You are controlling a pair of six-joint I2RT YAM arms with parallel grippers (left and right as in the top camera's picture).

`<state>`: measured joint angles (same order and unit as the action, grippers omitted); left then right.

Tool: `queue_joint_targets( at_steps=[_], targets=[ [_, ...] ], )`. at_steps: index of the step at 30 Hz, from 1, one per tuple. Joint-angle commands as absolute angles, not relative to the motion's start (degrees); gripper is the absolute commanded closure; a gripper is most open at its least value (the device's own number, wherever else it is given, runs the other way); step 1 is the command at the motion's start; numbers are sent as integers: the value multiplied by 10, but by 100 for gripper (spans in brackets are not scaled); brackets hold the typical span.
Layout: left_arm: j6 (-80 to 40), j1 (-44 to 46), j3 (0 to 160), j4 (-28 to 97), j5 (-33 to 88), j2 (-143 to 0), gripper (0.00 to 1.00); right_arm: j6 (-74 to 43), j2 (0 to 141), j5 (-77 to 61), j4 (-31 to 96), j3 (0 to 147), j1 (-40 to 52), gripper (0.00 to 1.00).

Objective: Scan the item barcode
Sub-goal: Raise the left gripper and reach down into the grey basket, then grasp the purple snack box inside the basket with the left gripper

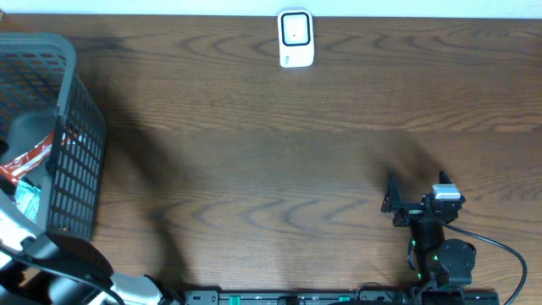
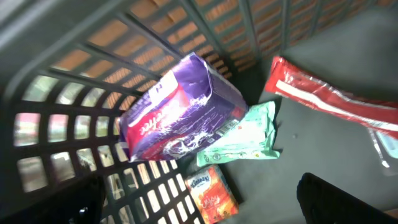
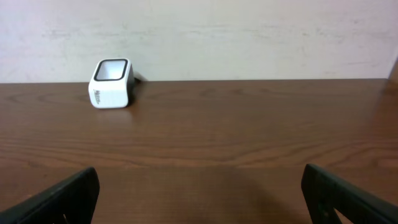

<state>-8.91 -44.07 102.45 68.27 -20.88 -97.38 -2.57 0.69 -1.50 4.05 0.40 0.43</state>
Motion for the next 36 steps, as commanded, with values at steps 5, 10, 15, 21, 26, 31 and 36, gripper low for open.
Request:
queue_joint_targets(
  at_steps=[5,10,15,21,26,31,36],
  targets=[
    [-11,-463,1008,701,-126,-1018,2,-32,4,-16,43,3,0,1],
    [8,-486,1004,700,-133,-1058,2,-32,4,-16,43,3,0,1],
    [8,-516,1004,694,-157,-1080,2,-32,4,-16,43,3,0,1],
    [9,-539,1004,665,-157,-1082,2,-32,4,-16,43,3,0,1],
    [33,-543,1002,644,-156,-1084,2,-32,4,-16,43,3,0,1],
    [45,-543,964,619,-156,-1094,2,-32,4,-16,43,3,0,1],
    [45,-543,939,582,-157,-1099,4,-32,4,-16,43,3,0,1]
  ],
)
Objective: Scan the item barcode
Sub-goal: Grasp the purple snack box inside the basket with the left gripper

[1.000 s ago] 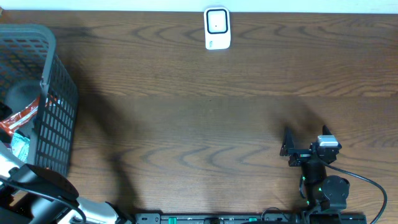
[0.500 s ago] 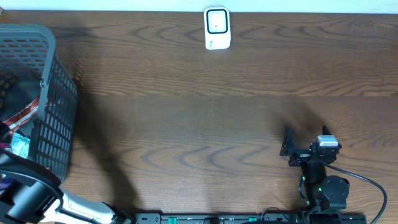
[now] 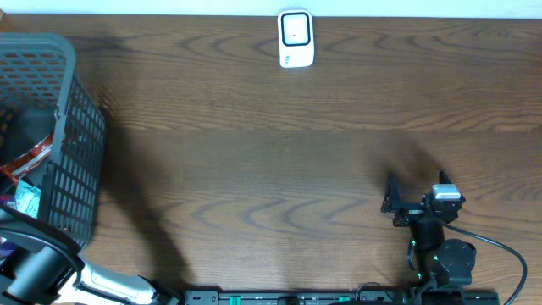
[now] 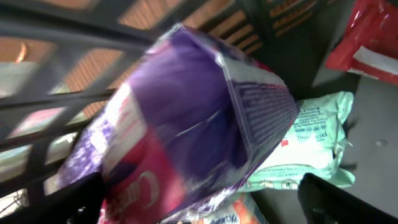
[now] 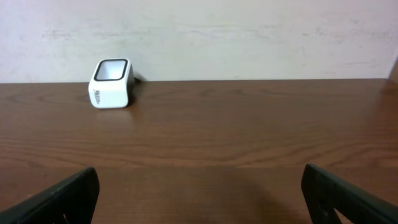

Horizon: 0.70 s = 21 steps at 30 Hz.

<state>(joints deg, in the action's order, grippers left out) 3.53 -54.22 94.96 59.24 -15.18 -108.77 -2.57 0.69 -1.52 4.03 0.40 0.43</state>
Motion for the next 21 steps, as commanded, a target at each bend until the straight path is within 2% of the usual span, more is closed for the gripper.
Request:
queue_joint_targets(
  at_steps=[1,2,3,6,8,9,21],
  targets=[
    [45,-543,939,579,-156,-1101,15,-32,4,-16,43,3,0,1],
    [45,-543,939,578,-156,-1101,52,-32,4,-16,43,3,0,1],
    [45,-543,939,577,-156,-1101,62,-32,4,-16,43,3,0,1],
    [45,-543,939,577,-152,-1101,74,-32,4,-16,43,3,0,1],
    [45,-543,939,577,-130,-1101,89,-32,4,-16,43,3,0,1],
    [45,-543,939,577,-115,-1101,92,-32,4,-16,43,3,0,1],
    [42,-543,994,586,167,-1039,93,-32,4,-16,43,3,0,1]
  ],
)
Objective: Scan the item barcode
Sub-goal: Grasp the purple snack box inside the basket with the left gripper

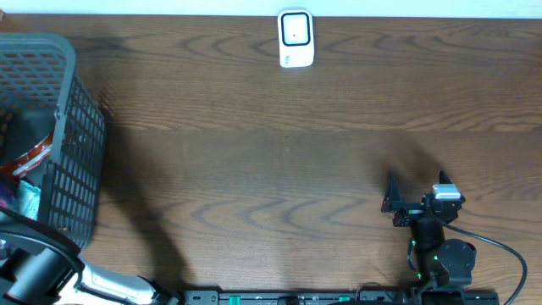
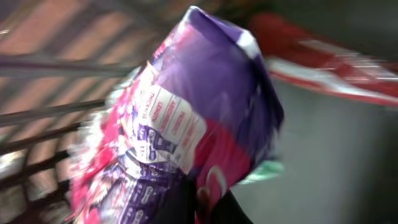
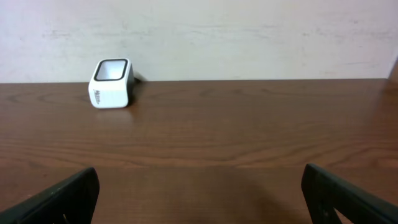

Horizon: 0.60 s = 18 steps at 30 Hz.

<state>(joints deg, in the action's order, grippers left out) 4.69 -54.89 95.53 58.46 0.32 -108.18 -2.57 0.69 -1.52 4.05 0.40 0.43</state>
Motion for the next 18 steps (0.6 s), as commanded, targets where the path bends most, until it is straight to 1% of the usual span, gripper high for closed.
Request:
queue_joint_targets(
  at_steps=[1,4,7,12,16,17,18],
  targets=[
    [33,-543,1003,583,190,-1025,93,-32,4,-16,43,3,0,1],
    [-26,-543,1021,541,257,-964,93,-32,4,-16,43,3,0,1],
    [-69,-543,1021,492,293,-900,93,-32,4,-16,43,3,0,1],
    [-115,-535,1020,443,296,-812,93,-32,4,-16,43,3,0,1],
    [-119,-507,1019,446,287,-806,92,-32,4,-16,43,3,0,1],
    [-109,-500,1018,458,278,-812,77,-32,4,-16,43,3,0,1],
    [-93,-492,1015,470,266,-820,45,-32,4,-16,43,3,0,1]
  ],
)
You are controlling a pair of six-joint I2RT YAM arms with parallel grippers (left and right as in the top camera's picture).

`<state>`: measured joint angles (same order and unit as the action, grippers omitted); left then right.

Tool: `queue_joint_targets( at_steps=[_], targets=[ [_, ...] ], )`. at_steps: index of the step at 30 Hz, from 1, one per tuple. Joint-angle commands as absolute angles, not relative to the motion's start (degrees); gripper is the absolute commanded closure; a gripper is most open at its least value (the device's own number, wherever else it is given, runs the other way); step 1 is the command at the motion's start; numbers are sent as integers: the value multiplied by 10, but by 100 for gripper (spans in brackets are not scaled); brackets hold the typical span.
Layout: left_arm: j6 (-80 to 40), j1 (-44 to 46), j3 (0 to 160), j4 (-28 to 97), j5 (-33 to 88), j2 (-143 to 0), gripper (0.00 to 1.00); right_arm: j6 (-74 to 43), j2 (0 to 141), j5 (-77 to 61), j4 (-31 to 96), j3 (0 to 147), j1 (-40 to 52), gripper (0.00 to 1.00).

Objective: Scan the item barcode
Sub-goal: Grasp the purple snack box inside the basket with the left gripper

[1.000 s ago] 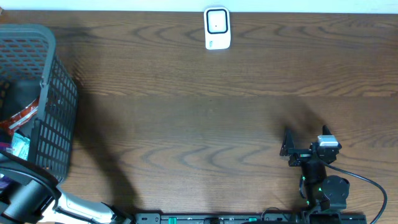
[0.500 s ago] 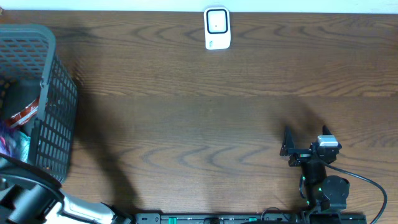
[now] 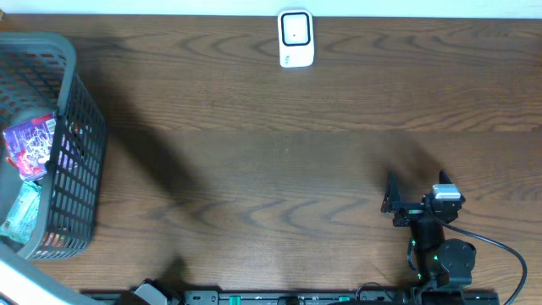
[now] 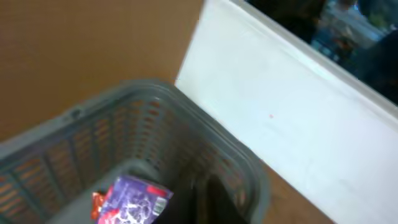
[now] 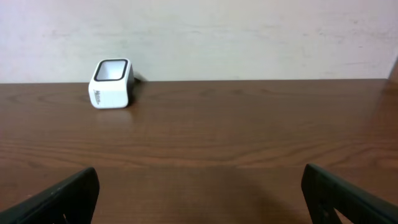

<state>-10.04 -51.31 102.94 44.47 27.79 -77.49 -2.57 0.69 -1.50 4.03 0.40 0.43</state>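
The purple and pink packet (image 3: 30, 140) lies in the grey basket (image 3: 85, 161) on top of the other packets. The left wrist view looks down on that purple packet (image 4: 130, 200) from high up. My left gripper (image 4: 211, 202) is a dark blurred shape at the bottom centre, jaws together with nothing seen between them, and the arm is almost out of the overhead view. The white scanner (image 3: 295, 38) stands at the table's far edge and shows as the scanner (image 5: 112, 83) in the right wrist view. My right gripper (image 5: 199, 193) rests open on the table at the front right (image 3: 415, 203).
The basket also holds a mint-green packet (image 3: 21, 212) and an orange one (image 3: 52, 241). A white wall (image 5: 249, 37) runs behind the table's far edge. The brown wooden table (image 3: 279, 161) stretches between the basket and the right arm.
My left gripper was shut on the purple packet, close up. Now the packet lies far below in the basket and the gripper is high above it. The right arm has not moved.
My left gripper hung open inside the basket over the purple packet, then was closer with the packet between its fingers, then shut on it. Now the packet lies in the basket and the gripper is well above. The right gripper stayed open and still.
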Motion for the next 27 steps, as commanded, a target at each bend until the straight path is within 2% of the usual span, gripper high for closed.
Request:
queue_joint_targets(
  at_steps=[1,3,9,27],
  targets=[
    [-78,-486,1014,481,253,-828,26,-32,4,-16,43,3,0,1],
    [-43,-474,1012,505,209,-849,3,-32,4,-16,43,3,0,1],
    [-10,-465,1012,540,91,-925,2,-32,4,-16,43,3,0,1],
    [60,-462,1012,537,89,-1199,2,-32,4,-16,43,3,0,1]
  ],
)
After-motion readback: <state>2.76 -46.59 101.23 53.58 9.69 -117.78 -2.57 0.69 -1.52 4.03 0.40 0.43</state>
